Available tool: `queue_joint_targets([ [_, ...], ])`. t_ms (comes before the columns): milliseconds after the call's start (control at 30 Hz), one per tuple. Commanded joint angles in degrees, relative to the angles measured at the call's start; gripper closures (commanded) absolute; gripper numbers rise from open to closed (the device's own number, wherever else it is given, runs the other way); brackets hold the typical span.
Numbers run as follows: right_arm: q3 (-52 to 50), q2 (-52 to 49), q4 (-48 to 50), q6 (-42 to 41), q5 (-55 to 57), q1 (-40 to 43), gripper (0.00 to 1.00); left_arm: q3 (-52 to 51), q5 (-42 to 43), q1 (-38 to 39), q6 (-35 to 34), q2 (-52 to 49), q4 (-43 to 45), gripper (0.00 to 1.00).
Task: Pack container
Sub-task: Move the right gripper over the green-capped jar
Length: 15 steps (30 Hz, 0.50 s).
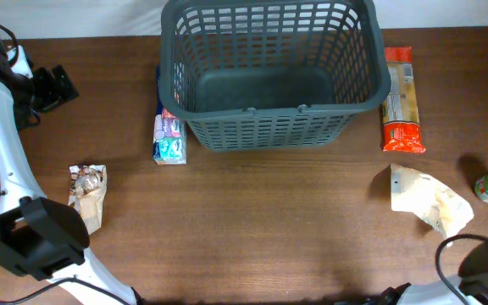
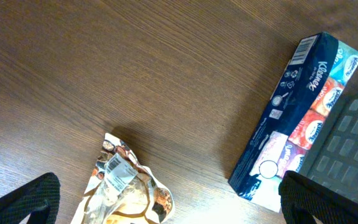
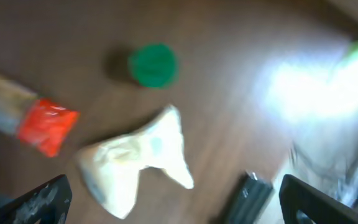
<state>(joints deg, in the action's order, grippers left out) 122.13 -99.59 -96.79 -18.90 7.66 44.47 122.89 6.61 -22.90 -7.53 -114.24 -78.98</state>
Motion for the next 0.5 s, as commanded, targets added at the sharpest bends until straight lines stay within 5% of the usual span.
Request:
queue_joint_targets([
  [0, -8.1, 0.7, 0.8, -1.5, -5.0, 7.4, 0.01, 0.2, -0.7, 0.0, 0.9, -0.6, -0.1, 0.01],
  [467, -35.3, 0.6, 20.7, -4.2, -12.0, 14.0, 0.01, 0.2, -0.7, 0.0, 0.9, -0.6, -0.1, 0.01],
])
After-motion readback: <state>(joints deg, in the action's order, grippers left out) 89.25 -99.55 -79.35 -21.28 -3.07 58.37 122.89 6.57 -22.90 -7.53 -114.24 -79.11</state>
